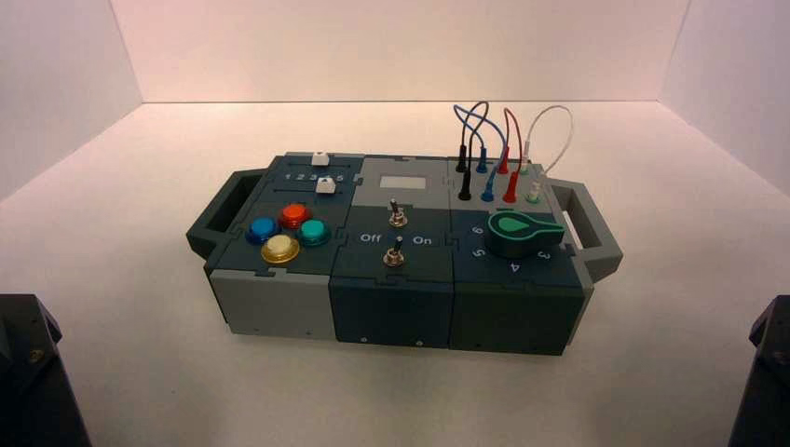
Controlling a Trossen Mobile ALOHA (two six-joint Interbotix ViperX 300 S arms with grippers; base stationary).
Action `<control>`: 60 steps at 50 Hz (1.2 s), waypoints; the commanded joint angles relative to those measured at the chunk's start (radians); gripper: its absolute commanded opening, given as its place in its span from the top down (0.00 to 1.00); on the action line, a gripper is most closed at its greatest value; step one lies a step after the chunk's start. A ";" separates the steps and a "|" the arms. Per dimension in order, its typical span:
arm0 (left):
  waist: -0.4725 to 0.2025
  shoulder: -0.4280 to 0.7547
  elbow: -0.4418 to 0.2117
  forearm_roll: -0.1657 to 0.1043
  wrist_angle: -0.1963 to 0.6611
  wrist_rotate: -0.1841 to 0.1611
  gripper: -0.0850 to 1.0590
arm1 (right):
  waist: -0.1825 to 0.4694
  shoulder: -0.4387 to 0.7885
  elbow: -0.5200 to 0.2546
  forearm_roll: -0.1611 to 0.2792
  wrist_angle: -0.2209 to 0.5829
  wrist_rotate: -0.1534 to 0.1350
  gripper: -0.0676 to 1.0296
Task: Pull the red wire.
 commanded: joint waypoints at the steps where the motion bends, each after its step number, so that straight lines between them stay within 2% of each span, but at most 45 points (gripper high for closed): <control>1: -0.078 0.037 -0.051 -0.006 0.058 -0.026 0.95 | 0.044 0.040 -0.060 0.020 0.063 0.000 0.96; 8: -0.132 0.040 -0.061 -0.028 0.121 -0.078 0.95 | 0.071 0.063 -0.071 0.054 0.127 0.000 0.96; 18: -0.199 0.015 -0.067 -0.060 0.189 -0.144 0.95 | 0.072 0.055 -0.072 0.094 0.236 -0.002 0.96; 31: -0.319 0.026 -0.061 -0.117 0.195 -0.189 0.95 | 0.095 0.051 -0.072 0.124 0.362 -0.011 0.96; 37: -0.374 0.051 -0.057 -0.121 0.170 -0.221 0.95 | 0.138 0.061 -0.074 0.137 0.400 -0.011 0.96; 42: -0.416 0.074 -0.048 -0.121 0.133 -0.235 0.95 | 0.170 0.077 -0.074 0.158 0.430 -0.011 0.96; 50: -0.471 0.130 -0.044 -0.123 0.094 -0.255 0.95 | 0.222 0.115 -0.074 0.167 0.472 -0.011 0.96; 60: -0.557 0.201 -0.054 -0.123 0.066 -0.299 0.95 | 0.278 0.169 -0.077 0.187 0.518 -0.011 0.96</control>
